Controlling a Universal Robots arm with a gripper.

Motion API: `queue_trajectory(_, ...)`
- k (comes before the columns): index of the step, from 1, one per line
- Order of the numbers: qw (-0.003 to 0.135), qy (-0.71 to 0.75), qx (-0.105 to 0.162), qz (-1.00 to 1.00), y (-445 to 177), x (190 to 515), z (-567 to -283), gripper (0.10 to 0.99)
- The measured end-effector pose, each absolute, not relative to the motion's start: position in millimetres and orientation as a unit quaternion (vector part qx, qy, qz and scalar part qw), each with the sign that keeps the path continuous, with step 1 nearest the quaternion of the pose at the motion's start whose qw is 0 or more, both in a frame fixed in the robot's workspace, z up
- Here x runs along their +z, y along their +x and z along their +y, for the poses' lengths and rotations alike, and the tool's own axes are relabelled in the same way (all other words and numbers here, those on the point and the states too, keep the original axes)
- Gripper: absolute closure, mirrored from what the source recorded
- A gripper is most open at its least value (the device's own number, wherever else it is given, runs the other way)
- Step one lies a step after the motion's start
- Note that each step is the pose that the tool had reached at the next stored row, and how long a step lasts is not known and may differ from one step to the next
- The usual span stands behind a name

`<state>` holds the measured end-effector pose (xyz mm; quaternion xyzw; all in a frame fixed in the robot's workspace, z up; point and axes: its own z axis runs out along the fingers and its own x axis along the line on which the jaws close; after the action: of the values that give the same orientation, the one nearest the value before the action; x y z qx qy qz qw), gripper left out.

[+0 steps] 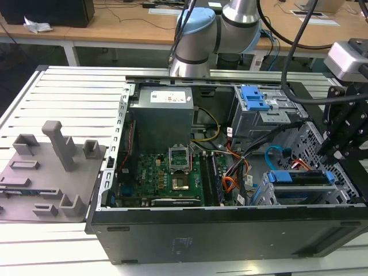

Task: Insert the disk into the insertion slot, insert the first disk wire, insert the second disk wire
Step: 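Insert the first disk wire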

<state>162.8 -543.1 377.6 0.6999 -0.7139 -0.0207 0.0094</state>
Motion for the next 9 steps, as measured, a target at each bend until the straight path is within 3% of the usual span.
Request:
queue_trajectory(7,0.009,0.700,-0.021,-0.714,162.8,378.1,-543.1,0.831)
queue_trajectory(9,0.009,0.700,-0.021,-0.714,162.8,378.2,-543.1,0.914)
